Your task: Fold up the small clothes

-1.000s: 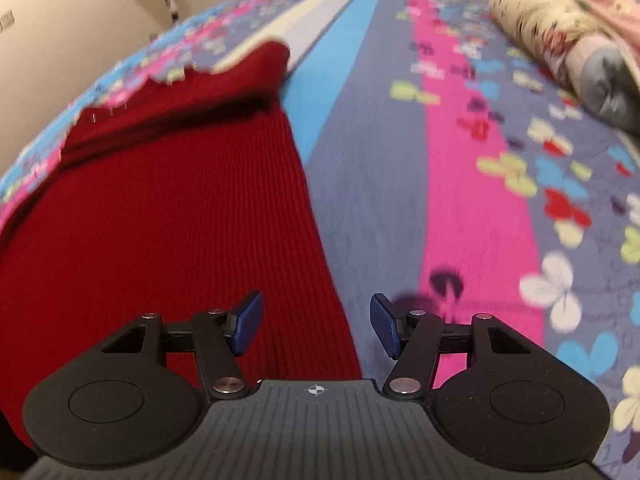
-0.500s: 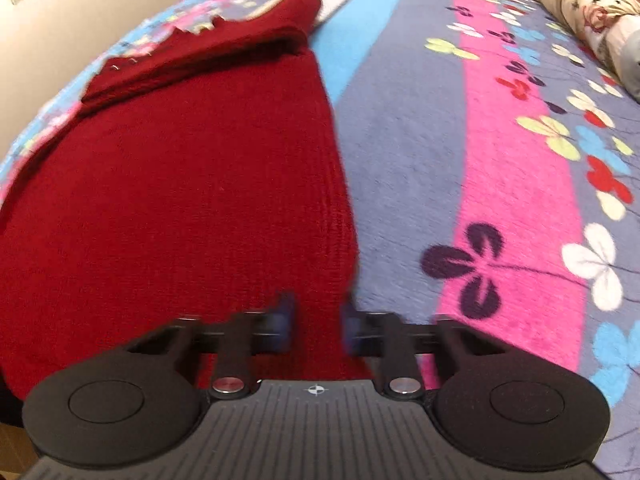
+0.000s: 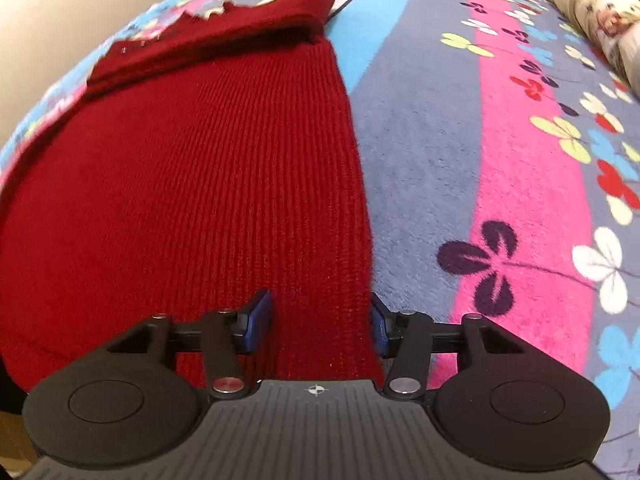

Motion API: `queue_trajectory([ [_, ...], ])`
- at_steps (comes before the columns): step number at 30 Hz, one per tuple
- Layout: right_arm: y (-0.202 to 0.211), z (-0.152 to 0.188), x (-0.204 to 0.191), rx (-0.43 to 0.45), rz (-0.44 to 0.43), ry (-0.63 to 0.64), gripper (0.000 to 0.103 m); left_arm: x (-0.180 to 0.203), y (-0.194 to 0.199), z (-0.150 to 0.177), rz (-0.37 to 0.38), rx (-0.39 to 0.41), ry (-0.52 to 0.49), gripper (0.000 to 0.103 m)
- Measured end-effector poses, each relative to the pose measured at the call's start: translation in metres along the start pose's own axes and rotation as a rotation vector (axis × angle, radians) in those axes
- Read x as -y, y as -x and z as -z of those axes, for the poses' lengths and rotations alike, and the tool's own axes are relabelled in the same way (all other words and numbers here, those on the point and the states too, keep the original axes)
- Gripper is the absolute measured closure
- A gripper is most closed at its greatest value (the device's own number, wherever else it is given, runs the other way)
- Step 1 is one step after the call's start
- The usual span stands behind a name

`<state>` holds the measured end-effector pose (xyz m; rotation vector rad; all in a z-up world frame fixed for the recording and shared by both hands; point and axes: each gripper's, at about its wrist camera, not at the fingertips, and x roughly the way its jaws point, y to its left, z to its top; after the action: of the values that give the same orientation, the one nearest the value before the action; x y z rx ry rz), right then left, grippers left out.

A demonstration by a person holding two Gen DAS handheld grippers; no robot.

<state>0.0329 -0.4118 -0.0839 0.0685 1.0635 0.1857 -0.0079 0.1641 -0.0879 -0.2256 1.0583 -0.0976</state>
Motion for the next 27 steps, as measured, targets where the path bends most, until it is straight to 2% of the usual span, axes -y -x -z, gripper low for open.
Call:
queue_trajectory([
  [2,-0.001,-0.001,-0.003,0.005,0.004,0.011,0.051,0.0,0.002,-0.001,0.029,0.02,0.002,0.072],
  [4,0.004,-0.002,-0.005,0.026,-0.027,0.003,0.08,-0.001,0.016,-0.004,0.116,0.09,0.018,0.073],
  [5,0.01,-0.003,-0.005,0.054,-0.071,-0.008,0.085,-0.002,0.023,-0.004,0.162,0.118,0.021,0.073],
  [6,0.016,-0.004,-0.004,0.081,-0.125,-0.024,0.085,-0.001,0.025,-0.005,0.192,0.131,0.018,0.073],
  [7,0.021,-0.005,-0.003,0.104,-0.171,-0.04,0.085,0.001,0.021,-0.004,0.178,0.107,0.004,0.073],
  [8,0.022,-0.006,-0.002,0.108,-0.18,-0.049,0.084,0.003,0.013,-0.002,0.132,0.064,-0.015,0.073],
  [10,0.014,-0.005,0.0,0.066,-0.103,-0.045,0.08,0.004,-0.003,0.004,0.032,-0.012,-0.039,0.072],
  [11,0.008,-0.002,0.001,0.032,-0.062,-0.042,0.079,0.003,-0.002,0.004,0.042,-0.009,-0.027,0.072],
  [14,0.006,0.0,0.004,0.017,-0.056,-0.04,0.076,0.003,0.003,0.001,0.067,0.011,-0.011,0.072],
  [18,0.008,0.003,0.0,0.018,-0.04,-0.013,0.077,0.009,0.001,0.003,0.022,0.017,-0.057,0.088],
  [19,0.008,0.003,-0.001,0.02,-0.034,-0.008,0.08,0.009,0.003,0.003,0.019,0.023,-0.063,0.089],
  [22,0.011,0.002,-0.005,0.04,-0.038,0.001,0.09,0.009,0.007,0.004,0.017,0.042,-0.073,0.089],
  [25,0.013,-0.002,-0.002,0.067,-0.053,-0.015,0.089,0.007,0.006,0.002,0.028,0.043,-0.055,0.089],
  [27,0.01,-0.002,-0.001,0.054,-0.043,-0.024,0.088,0.007,0.005,0.002,0.037,0.027,-0.053,0.088],
])
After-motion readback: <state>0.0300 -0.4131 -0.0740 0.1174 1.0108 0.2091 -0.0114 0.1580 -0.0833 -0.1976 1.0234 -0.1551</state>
